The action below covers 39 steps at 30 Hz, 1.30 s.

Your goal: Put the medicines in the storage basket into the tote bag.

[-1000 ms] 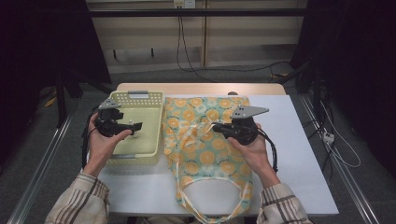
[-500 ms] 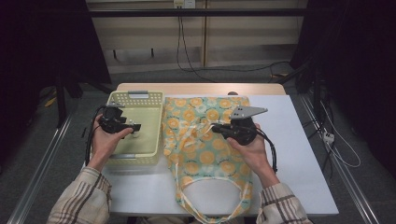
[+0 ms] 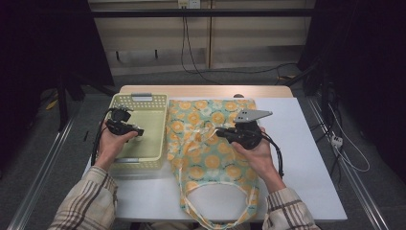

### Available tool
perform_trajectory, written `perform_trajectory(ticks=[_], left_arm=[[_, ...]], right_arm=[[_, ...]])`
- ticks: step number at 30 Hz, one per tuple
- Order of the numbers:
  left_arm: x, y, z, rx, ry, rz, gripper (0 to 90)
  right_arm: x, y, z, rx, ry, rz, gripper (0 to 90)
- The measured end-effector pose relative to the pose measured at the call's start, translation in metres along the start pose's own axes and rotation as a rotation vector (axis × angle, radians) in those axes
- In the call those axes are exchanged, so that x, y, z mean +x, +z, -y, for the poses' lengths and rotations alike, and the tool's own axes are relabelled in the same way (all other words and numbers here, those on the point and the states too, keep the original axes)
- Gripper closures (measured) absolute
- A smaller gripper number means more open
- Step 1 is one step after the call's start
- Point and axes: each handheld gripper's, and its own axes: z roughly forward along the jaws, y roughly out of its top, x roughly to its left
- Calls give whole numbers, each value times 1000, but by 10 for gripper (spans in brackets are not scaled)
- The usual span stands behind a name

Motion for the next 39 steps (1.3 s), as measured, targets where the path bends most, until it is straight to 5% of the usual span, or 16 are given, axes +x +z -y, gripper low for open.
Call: perform_trajectory(ticks=[11, 15, 29, 34, 39], left_arm=[[0, -11, -2, -66, -30, -17, 602], [-1, -22, -5, -133, -26, 29, 602], [-27, -65, -8, -285, 57, 35, 602], [-45, -76, -5, -338, 86, 51, 602], [-68, -89, 1, -368, 159, 64, 602]], right_arm=[[-1, 0, 0, 1, 3, 2, 900], [-1, 0, 1, 2, 5, 2, 900], [-2, 0, 2, 2, 8, 10, 900], [-3, 0, 2, -2, 11, 14, 900], [-3, -1, 1, -4, 9, 14, 900]])
